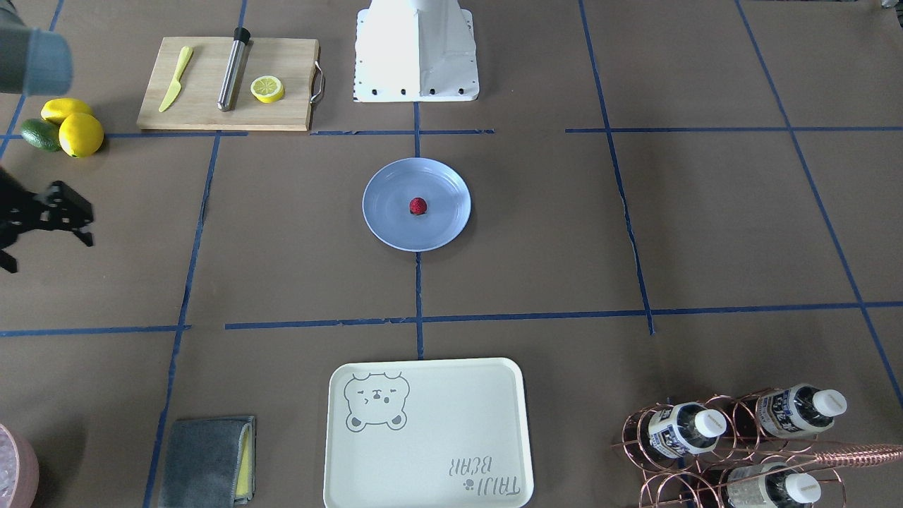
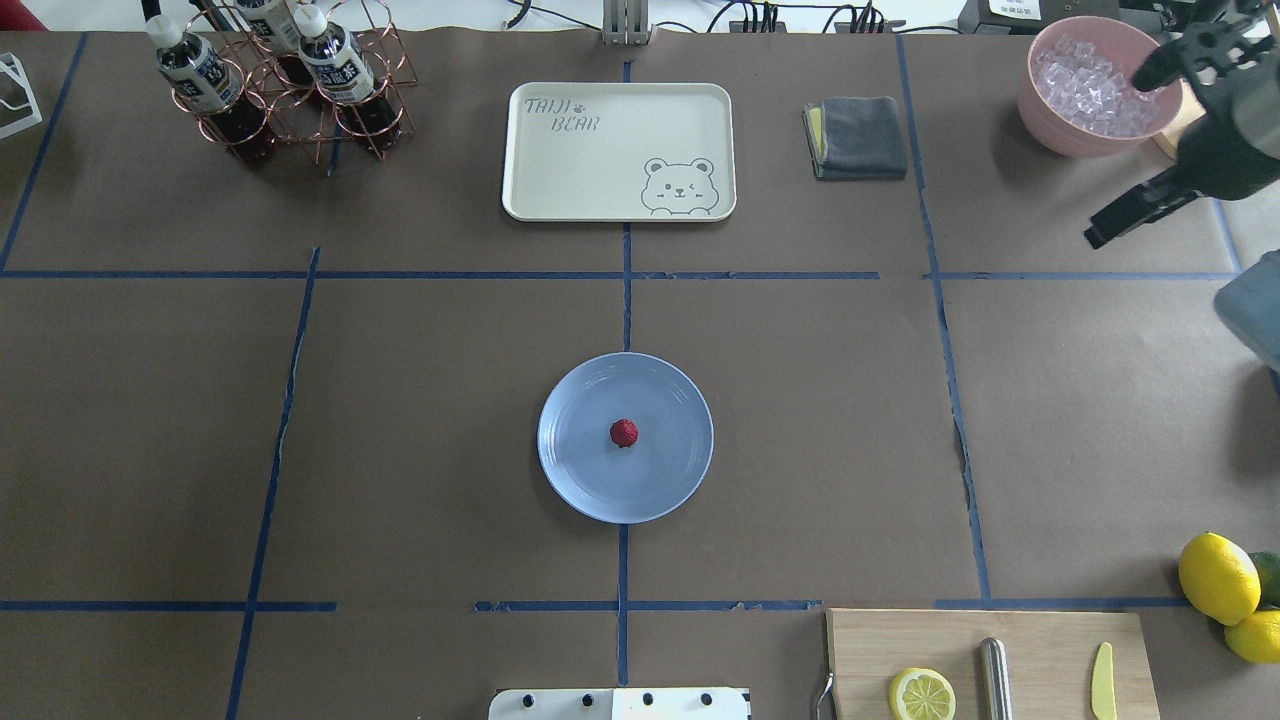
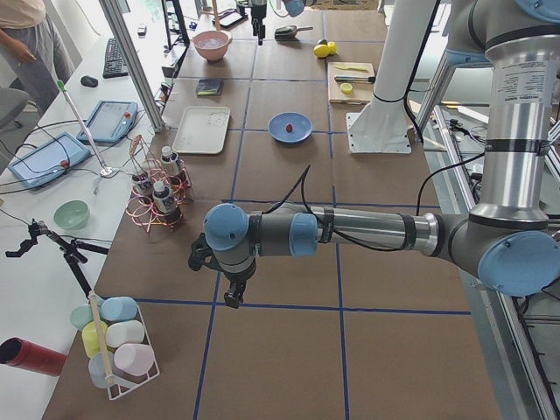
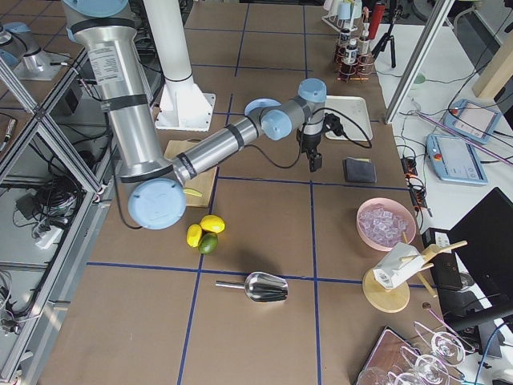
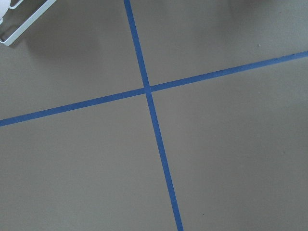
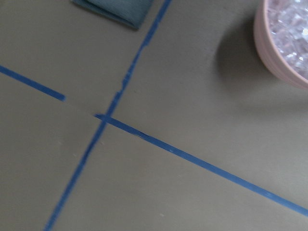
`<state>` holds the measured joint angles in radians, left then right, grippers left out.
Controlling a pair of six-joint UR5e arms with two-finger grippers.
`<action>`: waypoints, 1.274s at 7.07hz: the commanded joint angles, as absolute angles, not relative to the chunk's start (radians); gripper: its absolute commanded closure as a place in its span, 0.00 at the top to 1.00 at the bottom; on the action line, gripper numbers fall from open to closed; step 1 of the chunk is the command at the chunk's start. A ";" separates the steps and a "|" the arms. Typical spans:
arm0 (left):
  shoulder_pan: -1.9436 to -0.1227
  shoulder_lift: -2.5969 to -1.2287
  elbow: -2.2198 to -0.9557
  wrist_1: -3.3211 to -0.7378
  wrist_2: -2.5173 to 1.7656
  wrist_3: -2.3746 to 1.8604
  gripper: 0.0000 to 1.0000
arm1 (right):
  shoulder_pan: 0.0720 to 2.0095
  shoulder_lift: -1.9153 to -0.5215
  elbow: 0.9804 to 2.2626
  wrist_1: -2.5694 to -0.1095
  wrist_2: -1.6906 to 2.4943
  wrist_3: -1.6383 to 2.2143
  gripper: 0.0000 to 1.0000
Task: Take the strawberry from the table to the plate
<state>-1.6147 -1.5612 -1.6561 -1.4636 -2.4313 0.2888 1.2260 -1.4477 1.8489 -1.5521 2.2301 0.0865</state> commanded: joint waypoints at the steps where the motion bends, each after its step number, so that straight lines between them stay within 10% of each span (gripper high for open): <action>1: -1.614 -1.560 -1.654 -1.462 -2.430 0.287 1.00 | 1.420 -1.660 1.841 -1.554 2.244 -0.097 1.00; 9: -1.614 -1.552 -1.655 -1.463 -2.427 0.287 1.00 | 1.505 -1.805 1.829 -1.552 2.270 -0.075 1.00</action>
